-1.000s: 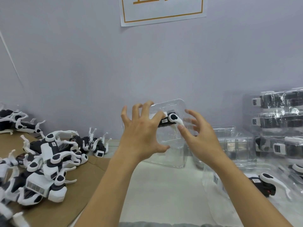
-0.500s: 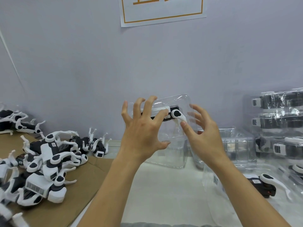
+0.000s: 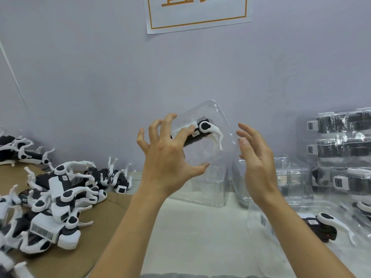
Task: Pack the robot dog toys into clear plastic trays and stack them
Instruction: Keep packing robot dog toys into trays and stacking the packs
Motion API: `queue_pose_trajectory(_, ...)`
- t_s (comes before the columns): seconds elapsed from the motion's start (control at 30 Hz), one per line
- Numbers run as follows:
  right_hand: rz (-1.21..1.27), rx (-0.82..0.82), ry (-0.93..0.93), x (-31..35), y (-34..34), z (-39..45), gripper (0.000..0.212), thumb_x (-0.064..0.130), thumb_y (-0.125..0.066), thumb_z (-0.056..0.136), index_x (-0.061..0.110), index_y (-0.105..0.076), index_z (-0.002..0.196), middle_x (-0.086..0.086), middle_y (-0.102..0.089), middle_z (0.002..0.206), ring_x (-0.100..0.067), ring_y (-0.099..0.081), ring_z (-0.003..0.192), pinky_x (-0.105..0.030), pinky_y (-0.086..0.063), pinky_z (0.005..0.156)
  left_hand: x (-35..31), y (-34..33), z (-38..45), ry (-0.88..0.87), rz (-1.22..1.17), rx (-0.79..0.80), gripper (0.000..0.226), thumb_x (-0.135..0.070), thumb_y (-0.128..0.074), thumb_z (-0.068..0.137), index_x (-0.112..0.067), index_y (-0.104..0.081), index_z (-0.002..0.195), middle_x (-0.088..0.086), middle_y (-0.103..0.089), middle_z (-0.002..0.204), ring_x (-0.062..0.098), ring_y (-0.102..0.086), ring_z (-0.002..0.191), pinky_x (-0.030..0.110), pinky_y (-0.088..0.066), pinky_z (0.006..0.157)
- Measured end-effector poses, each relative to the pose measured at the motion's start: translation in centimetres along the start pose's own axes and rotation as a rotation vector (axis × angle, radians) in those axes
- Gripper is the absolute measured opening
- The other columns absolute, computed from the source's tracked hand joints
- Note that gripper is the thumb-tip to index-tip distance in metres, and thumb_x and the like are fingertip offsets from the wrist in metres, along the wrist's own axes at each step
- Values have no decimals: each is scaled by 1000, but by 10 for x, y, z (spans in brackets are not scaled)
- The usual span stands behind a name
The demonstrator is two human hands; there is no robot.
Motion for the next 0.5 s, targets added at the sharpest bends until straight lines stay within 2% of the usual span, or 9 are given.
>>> queue_pose_trajectory(0.1, 44, -45, -61, -5, 3, 0, 43, 39, -37, 96, 28, -58, 133, 6, -64, 125, -7, -58, 118, -29, -46, 93, 14, 2, 1, 150, -167, 4, 81, -70, -78, 52, -31, -66, 122, 0, -42, 148, 25, -34, 136, 58, -14, 114)
queue_pose_trajectory(0.2, 48, -75, -137, -13, 5, 0, 34, 25, -34, 107, 28, -60, 129, 4, -66, 119, -11, -62, 112, -29, -47, 84, 28, 6, -1, 314, -387, -16, 82, -79, -65, 48, -41, -63, 121, -10, -43, 145, 10, -35, 133, 52, -22, 115)
queue_pose_trajectory(0.3, 44, -70, -204, -20, 4, 1, 32, 19, -40, 105, 28, -61, 127, 7, -68, 113, -8, -65, 105, -26, -48, 81, 39, 5, -3, 459, -683, -26, 70, -72, -79, 52, -47, -60, 114, -19, -53, 134, 8, -44, 131, 46, -37, 113)
queue_pose_trajectory(0.33, 40, -64, -214, -21, 3, 1, 31, 18, -42, 105, 28, -61, 127, 8, -68, 112, -6, -66, 103, -27, -49, 82, 42, 4, -3, 508, -785, -27, 65, -66, -84, 56, -45, -62, 113, -20, -58, 129, 10, -49, 127, 42, -42, 109)
queue_pose_trajectory(0.4, 36, -54, -216, -23, -1, -1, 29, 18, -46, 103, 28, -62, 127, 9, -69, 111, -2, -67, 99, -27, -51, 86, 46, 1, -3, 591, -978, -29, 54, -54, -80, 66, -31, -69, 114, -13, -70, 117, 11, -62, 116, 33, -49, 100)
queue_pose_trajectory(0.47, 47, -37, -193, -20, -8, -3, 27, 19, -51, 102, 31, -63, 122, 10, -70, 110, -4, -68, 99, -28, -53, 88, 46, -2, -4, 649, -1164, -18, 49, -51, -73, 72, -19, -72, 109, -6, -75, 108, 9, -68, 107, 34, -53, 95)
queue_pose_trajectory(0.5, 49, -16, -171, -17, -13, -4, 25, 19, -53, 101, 34, -64, 118, 10, -71, 109, -7, -68, 101, -29, -54, 88, 44, -5, -5, 665, -1260, -4, 48, -53, -71, 73, -18, -74, 107, -1, -75, 108, 13, -69, 107, 37, -56, 90)
Point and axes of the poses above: each hand's wrist, its own z-axis towards the middle knuckle, its own y-axis out of the back of the hand, x = y × z, the point moved 8 cm from there along z, towards the middle knuckle
